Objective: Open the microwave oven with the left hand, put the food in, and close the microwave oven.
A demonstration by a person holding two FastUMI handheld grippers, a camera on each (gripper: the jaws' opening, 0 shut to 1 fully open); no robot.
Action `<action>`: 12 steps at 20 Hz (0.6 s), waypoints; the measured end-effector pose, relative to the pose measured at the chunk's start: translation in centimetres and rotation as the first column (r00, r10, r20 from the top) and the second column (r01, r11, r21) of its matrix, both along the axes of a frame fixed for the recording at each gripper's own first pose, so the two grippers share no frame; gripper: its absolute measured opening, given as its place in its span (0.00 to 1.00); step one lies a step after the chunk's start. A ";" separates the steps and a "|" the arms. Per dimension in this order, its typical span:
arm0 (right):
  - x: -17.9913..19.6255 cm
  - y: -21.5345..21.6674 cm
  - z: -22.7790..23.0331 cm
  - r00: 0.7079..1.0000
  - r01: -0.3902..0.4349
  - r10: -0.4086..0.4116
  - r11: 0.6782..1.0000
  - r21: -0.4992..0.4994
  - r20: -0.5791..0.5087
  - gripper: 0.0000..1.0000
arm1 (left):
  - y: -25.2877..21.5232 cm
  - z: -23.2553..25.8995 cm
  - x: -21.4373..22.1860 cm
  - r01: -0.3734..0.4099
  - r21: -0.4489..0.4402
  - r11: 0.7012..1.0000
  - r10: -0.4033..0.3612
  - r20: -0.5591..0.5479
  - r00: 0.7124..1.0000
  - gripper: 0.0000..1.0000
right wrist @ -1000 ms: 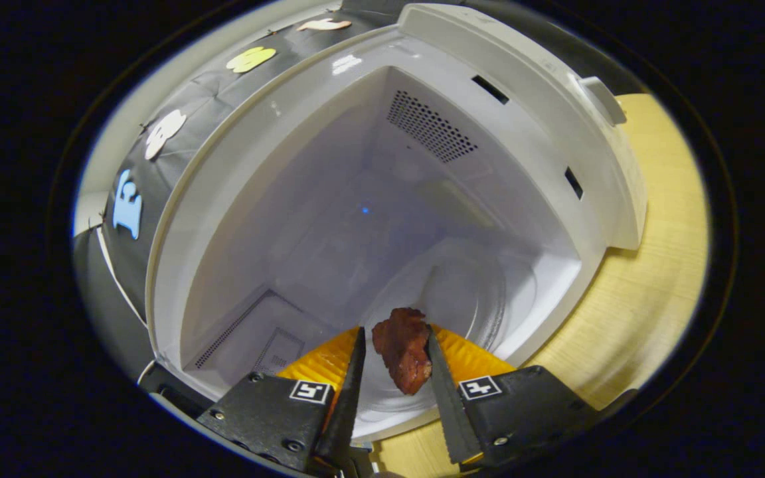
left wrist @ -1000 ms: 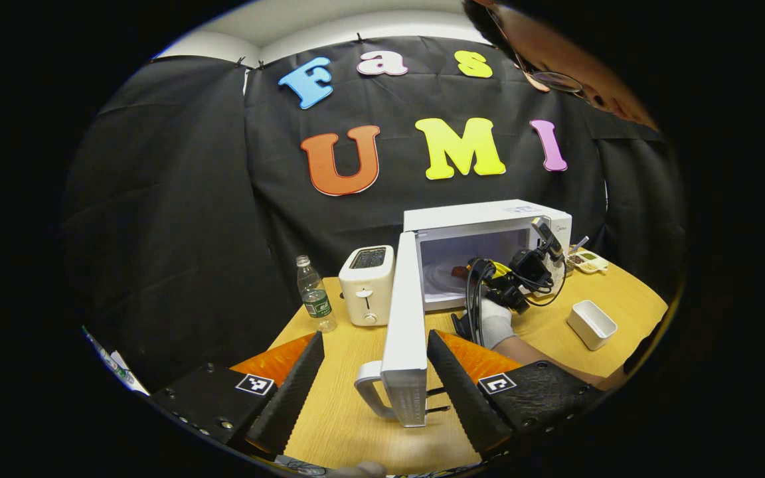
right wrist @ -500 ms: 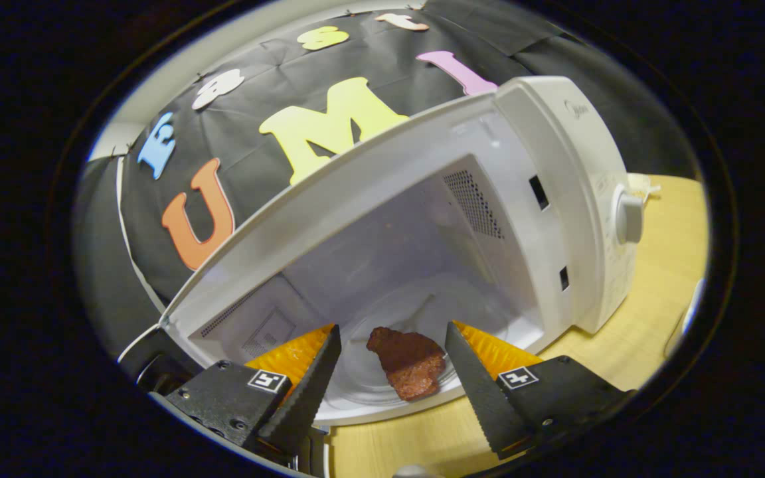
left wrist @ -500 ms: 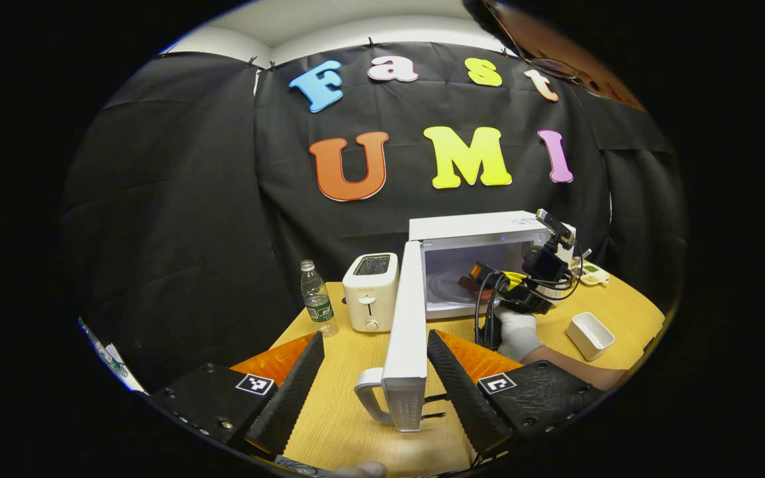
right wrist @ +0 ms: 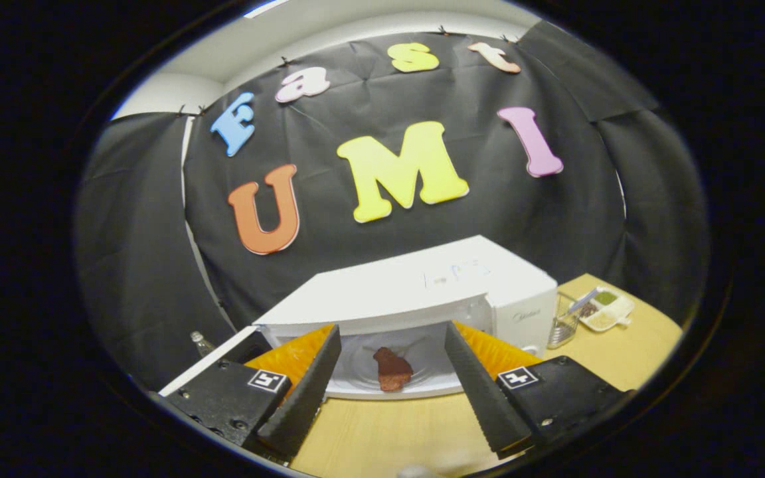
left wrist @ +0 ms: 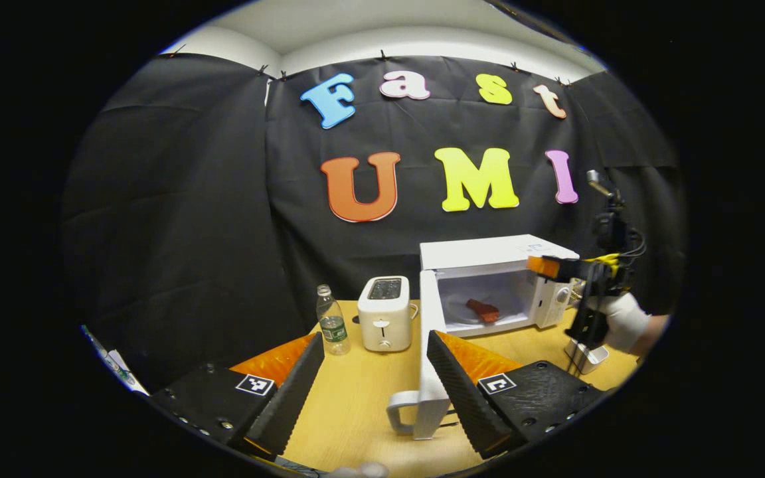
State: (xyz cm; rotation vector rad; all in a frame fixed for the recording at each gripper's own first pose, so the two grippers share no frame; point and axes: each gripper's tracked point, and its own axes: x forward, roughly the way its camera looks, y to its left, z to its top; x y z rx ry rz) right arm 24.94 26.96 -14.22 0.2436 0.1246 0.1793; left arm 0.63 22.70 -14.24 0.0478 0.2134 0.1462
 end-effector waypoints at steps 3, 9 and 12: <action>-4.2 -1.7 2.4 0.998 -0.053 0.051 0.996 -0.066 -0.032 0.90 | 2.6 -0.1 0.2 -0.030 0.004 1.000 0.030 0.009 0.999 0.95; -12.7 -6.7 4.5 0.994 -0.059 0.049 0.992 -0.111 -0.095 0.91 | 6.3 -4.5 1.0 -0.053 -0.014 0.998 0.053 -0.033 0.998 1.00; -15.0 -8.6 5.0 0.991 -0.060 0.042 0.989 -0.136 -0.129 0.91 | 6.6 -6.6 1.3 -0.054 -0.042 0.998 0.053 -0.033 0.998 0.80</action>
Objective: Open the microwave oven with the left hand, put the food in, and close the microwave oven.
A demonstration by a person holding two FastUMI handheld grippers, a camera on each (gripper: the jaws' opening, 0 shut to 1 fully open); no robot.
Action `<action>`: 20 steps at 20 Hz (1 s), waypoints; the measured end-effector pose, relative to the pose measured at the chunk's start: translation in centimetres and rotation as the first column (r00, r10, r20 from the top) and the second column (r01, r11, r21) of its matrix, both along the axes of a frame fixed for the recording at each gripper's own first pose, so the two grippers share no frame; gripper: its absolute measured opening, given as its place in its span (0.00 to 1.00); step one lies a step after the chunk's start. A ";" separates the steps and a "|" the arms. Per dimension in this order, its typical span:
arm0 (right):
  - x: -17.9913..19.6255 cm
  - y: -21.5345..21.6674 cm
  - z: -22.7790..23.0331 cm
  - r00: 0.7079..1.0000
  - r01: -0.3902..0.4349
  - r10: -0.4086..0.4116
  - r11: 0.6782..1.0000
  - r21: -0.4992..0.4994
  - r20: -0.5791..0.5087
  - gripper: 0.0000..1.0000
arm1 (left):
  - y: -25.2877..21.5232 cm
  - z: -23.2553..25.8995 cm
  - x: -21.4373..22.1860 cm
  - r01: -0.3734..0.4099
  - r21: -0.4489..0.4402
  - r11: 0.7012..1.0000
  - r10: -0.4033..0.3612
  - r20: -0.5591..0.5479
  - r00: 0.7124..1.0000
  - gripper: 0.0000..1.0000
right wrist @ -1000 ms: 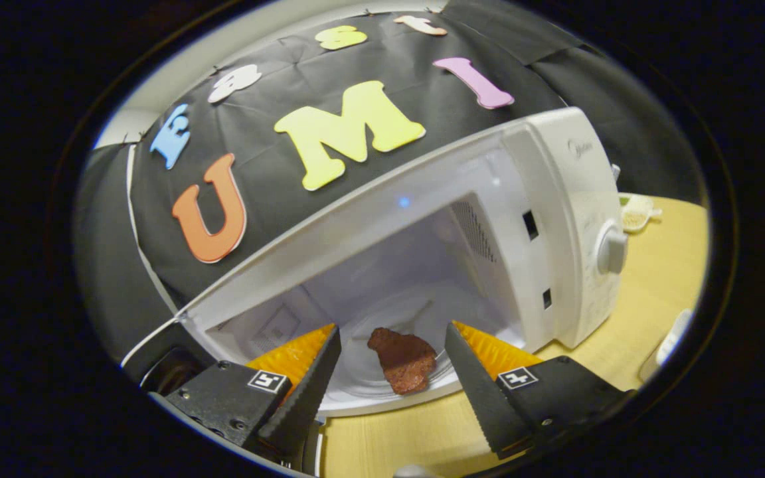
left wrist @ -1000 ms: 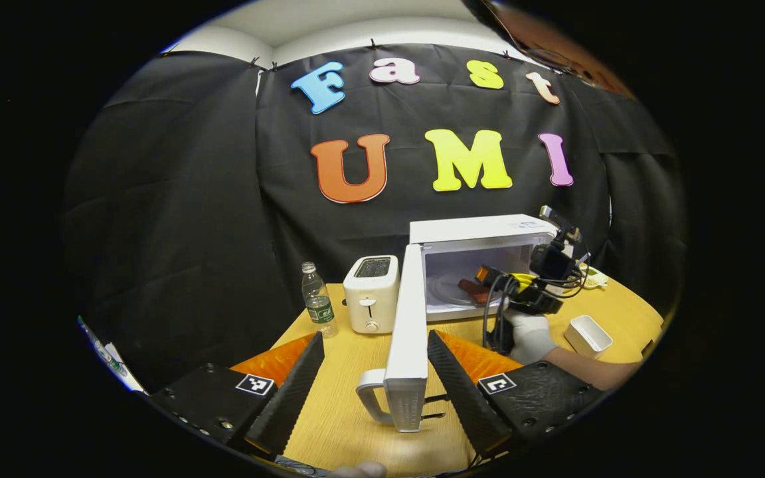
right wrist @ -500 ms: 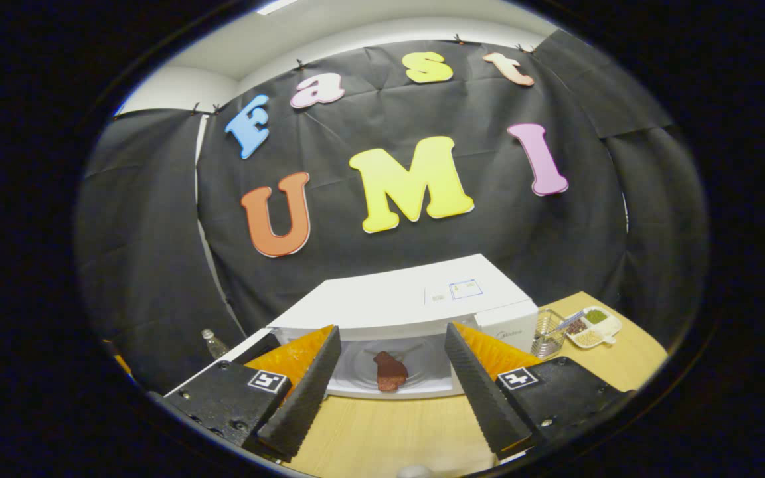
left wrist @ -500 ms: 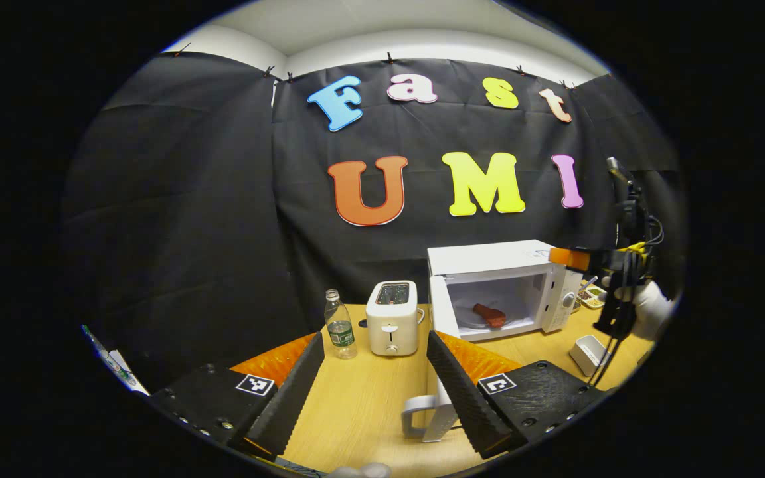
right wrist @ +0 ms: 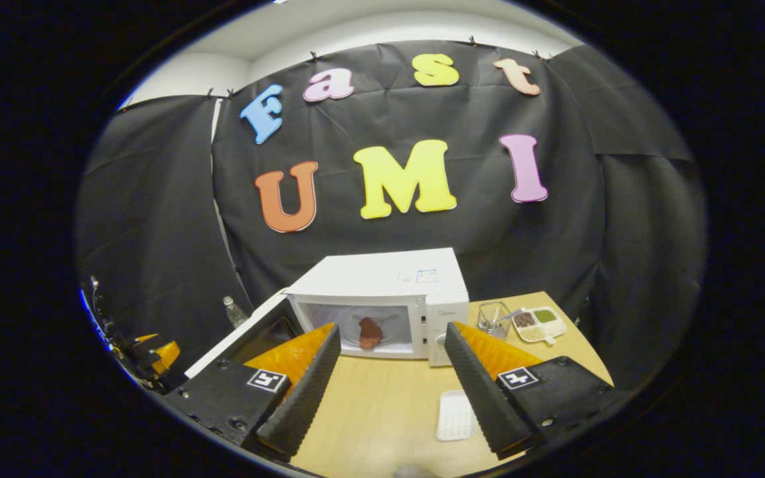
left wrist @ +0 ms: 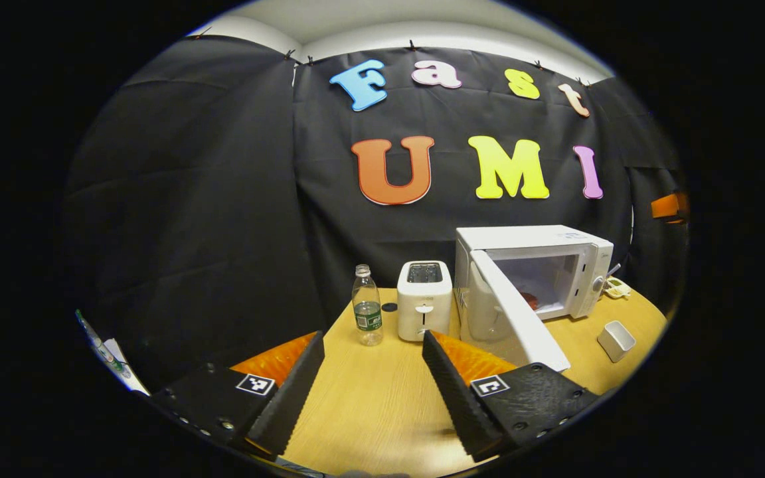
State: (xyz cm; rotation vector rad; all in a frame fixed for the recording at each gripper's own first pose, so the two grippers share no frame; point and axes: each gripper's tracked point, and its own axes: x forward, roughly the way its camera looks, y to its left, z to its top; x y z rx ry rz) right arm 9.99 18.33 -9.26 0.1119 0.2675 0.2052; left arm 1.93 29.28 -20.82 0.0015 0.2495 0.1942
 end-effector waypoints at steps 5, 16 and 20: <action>-1.4 -1.7 2.8 0.999 0.029 -0.030 0.999 0.045 0.020 0.91 | 0.6 -4.8 -0.3 -0.063 -0.033 0.997 0.062 -0.034 0.998 0.00; -3.0 -3.5 2.2 0.999 0.041 -0.041 0.998 0.048 0.001 0.91 | -2.9 -6.8 1.2 0.053 -0.052 0.997 -0.056 -0.052 0.997 0.00; -4.0 -4.7 2.4 0.998 0.065 -0.065 0.997 0.031 0.008 0.91 | -5.2 -6.7 1.8 0.118 -0.033 0.992 -0.120 -0.046 0.992 0.00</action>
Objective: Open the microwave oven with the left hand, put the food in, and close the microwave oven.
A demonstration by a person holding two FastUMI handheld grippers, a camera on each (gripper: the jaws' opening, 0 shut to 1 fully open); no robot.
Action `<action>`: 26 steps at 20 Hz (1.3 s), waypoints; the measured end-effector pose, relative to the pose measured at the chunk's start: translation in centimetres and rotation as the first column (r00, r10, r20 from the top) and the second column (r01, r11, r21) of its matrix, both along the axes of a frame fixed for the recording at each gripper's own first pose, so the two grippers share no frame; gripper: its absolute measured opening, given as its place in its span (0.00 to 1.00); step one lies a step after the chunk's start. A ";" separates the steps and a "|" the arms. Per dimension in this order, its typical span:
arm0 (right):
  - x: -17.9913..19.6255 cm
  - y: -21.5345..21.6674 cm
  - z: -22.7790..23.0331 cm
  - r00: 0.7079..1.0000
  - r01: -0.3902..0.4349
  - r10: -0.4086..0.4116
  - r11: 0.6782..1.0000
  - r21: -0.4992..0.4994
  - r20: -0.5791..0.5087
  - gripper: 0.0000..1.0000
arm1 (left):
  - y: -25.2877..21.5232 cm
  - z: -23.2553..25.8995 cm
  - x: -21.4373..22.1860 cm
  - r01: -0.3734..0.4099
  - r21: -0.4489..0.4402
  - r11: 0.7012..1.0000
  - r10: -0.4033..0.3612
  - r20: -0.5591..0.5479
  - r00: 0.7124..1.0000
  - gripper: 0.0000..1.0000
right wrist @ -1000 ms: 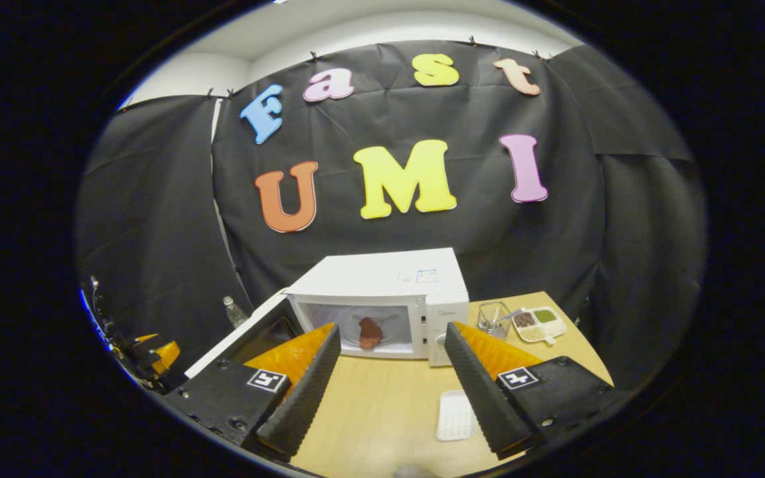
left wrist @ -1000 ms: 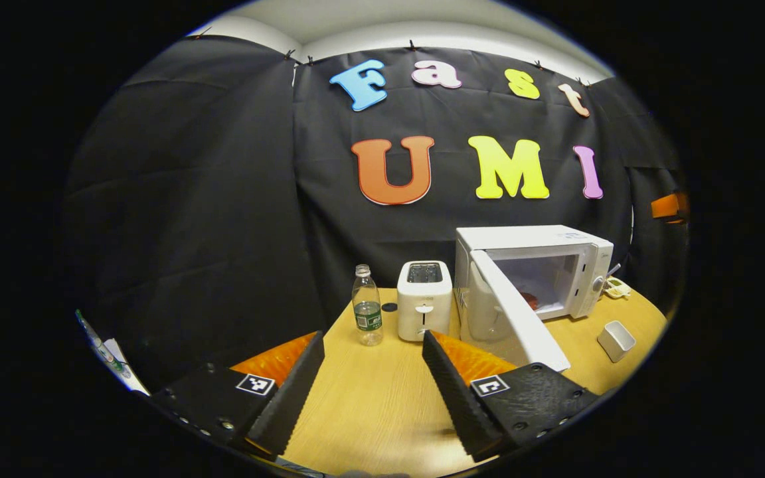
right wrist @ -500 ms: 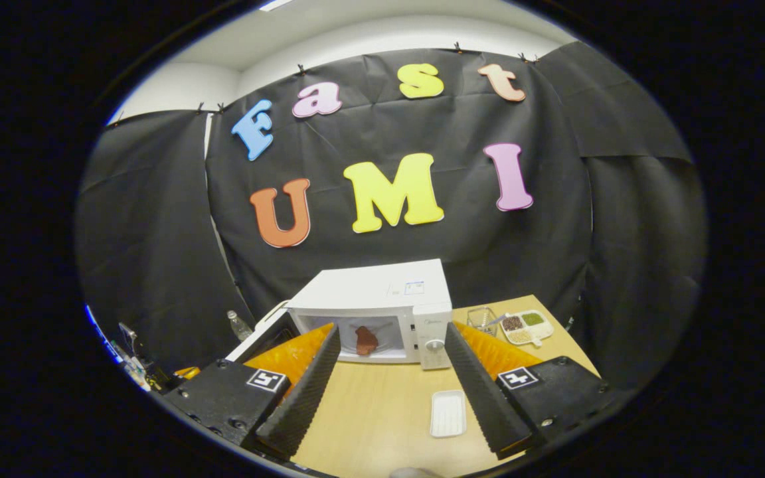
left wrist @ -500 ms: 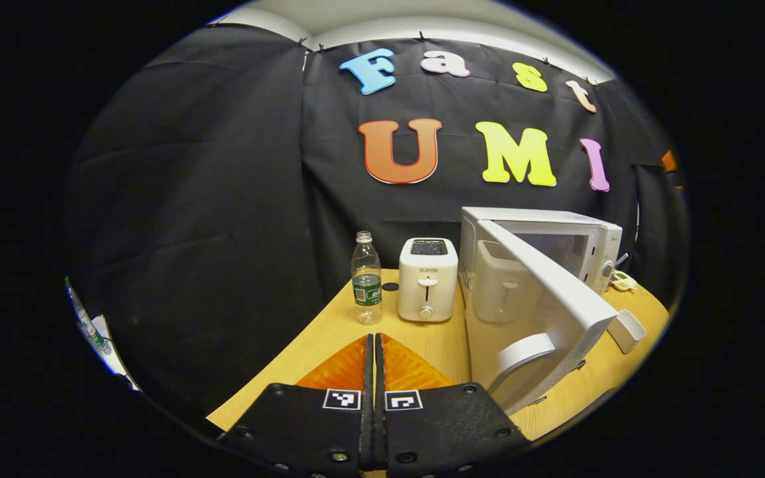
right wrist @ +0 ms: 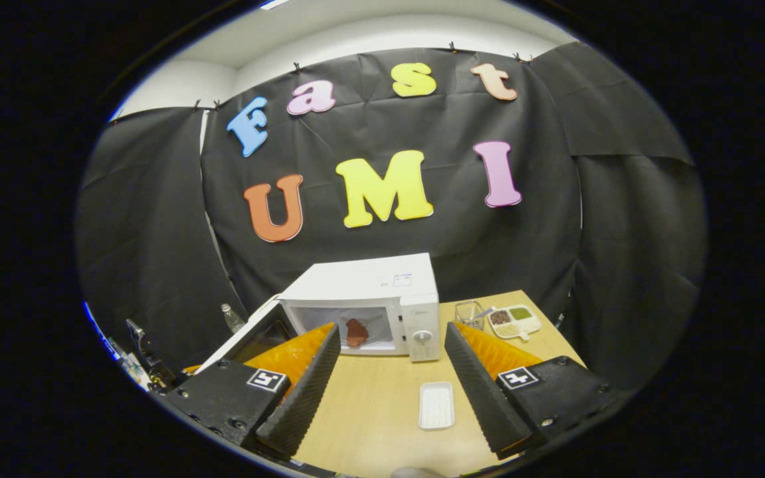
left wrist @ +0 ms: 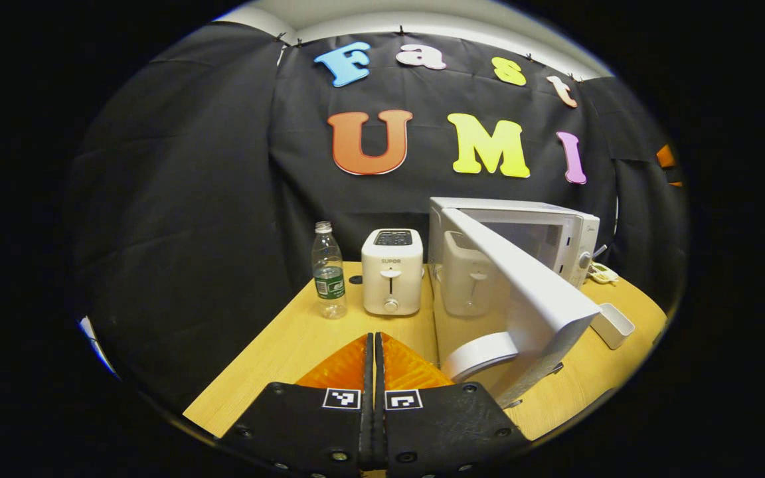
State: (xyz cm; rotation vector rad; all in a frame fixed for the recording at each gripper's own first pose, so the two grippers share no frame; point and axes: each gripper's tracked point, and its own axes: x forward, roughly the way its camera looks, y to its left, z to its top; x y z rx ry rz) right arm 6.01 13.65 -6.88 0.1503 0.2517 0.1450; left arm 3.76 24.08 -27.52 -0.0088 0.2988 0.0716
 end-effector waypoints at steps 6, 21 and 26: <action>-1.4 -2.4 0.5 0.998 0.066 -0.065 0.997 -0.035 0.019 0.91 | -4.2 -0.2 0.6 0.098 0.018 0.995 -0.098 0.010 0.995 0.00; -4.5 -9.1 -2.0 0.974 0.223 -0.222 0.975 0.018 -0.047 0.91 | -22.5 1.0 4.9 0.425 -0.030 0.905 -0.424 0.046 0.905 0.00; -4.1 -10.7 -2.4 0.973 0.225 -0.224 0.974 0.019 -0.057 1.00 | -27.8 2.3 7.6 0.486 -0.007 0.874 -0.485 0.071 0.872 0.00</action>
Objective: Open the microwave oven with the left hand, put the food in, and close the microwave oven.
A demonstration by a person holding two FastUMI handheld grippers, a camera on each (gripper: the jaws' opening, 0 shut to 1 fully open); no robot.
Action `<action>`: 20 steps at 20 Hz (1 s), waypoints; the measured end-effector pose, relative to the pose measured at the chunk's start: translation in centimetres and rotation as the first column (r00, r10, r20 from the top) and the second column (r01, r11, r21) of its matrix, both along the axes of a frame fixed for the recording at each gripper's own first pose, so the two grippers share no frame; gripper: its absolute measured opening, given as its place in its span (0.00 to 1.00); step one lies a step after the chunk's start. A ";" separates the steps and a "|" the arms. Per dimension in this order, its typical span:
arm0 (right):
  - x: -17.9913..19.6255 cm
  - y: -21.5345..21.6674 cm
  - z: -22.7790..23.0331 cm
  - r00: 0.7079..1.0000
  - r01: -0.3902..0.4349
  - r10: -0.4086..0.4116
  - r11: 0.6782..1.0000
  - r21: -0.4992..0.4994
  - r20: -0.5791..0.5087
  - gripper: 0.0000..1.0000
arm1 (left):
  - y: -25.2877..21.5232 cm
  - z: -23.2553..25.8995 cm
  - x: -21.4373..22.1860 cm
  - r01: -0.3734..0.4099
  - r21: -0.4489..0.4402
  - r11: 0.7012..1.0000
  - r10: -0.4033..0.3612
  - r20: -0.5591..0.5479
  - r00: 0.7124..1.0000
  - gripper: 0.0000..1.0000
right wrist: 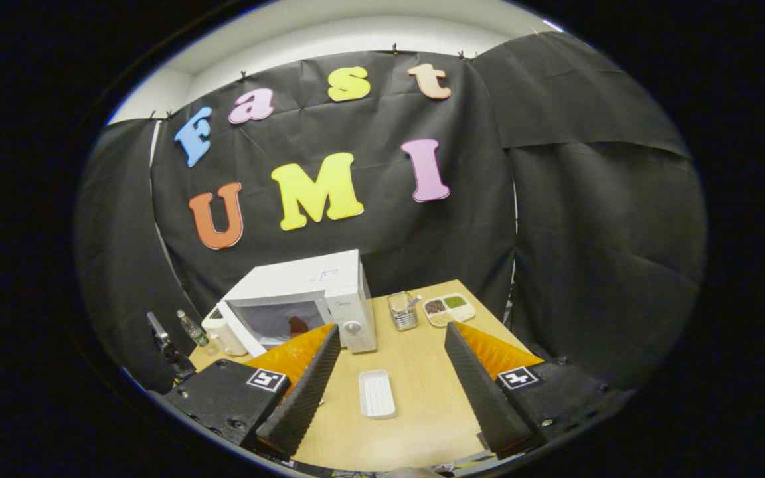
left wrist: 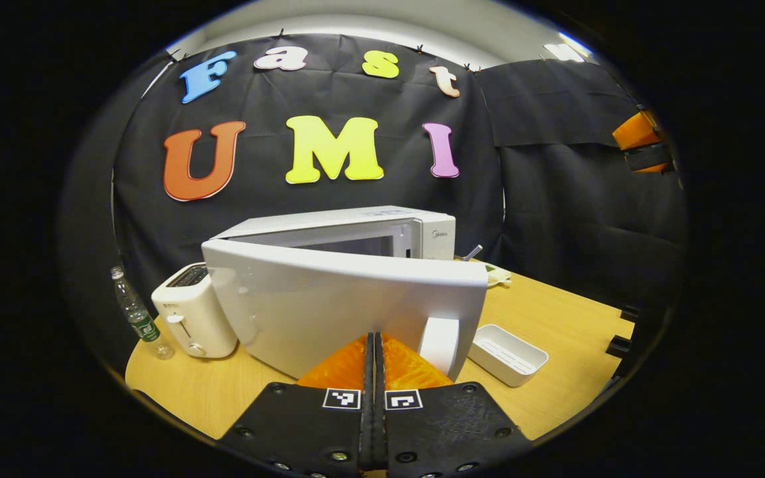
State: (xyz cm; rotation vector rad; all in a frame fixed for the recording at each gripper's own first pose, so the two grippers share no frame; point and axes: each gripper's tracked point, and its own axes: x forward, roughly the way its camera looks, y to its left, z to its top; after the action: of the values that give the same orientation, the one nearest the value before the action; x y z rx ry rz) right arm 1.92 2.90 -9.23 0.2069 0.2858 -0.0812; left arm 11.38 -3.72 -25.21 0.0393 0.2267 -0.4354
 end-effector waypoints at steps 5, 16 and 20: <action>0.7 -1.9 0.1 1.000 0.013 -0.013 1.000 -0.005 -0.002 0.92 | -3.9 0.0 2.7 0.034 0.011 0.999 -0.034 0.000 0.999 0.00; 2.6 -5.5 -0.3 0.998 0.048 -0.049 0.999 -0.018 -0.031 0.92 | -7.0 0.6 9.5 0.024 0.015 1.000 -0.025 0.024 0.999 0.00; 3.6 -6.3 -0.5 0.997 0.058 -0.058 0.998 -0.001 -0.046 0.92 | -7.9 0.8 11.9 -0.002 0.001 1.000 0.002 0.019 1.000 0.00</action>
State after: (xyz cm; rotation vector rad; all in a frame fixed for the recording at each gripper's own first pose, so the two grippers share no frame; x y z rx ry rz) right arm 5.54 -3.40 -9.76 0.2139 0.3258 -0.1431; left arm 23.25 -11.58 -24.46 0.0442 0.2085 -0.4328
